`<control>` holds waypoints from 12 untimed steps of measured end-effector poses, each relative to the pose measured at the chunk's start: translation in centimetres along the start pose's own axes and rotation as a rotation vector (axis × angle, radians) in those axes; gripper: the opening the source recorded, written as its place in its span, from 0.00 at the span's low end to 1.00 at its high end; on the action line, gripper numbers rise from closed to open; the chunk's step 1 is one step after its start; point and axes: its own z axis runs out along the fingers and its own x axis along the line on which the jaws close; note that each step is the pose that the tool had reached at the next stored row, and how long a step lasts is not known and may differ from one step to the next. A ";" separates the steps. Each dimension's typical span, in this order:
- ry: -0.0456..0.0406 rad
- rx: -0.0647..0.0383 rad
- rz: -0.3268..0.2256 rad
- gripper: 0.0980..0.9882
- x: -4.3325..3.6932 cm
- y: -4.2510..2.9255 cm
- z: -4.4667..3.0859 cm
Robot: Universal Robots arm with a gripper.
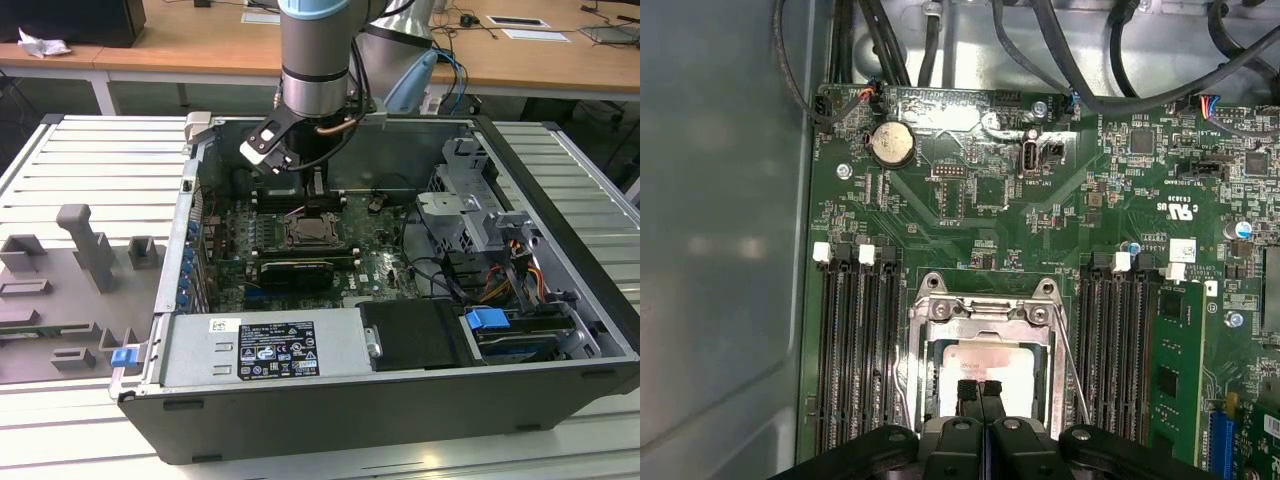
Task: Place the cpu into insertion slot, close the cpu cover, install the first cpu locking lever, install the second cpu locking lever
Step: 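Install the first cpu locking lever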
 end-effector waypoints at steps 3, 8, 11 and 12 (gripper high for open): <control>-0.0001 0.000 0.000 0.01 0.00 0.01 -0.32; 0.0005 0.000 -0.007 0.01 0.02 0.07 -1.57; 0.0045 0.000 -0.104 0.01 0.02 0.06 -1.54; 0.0053 0.000 -0.124 0.01 0.02 0.06 -1.53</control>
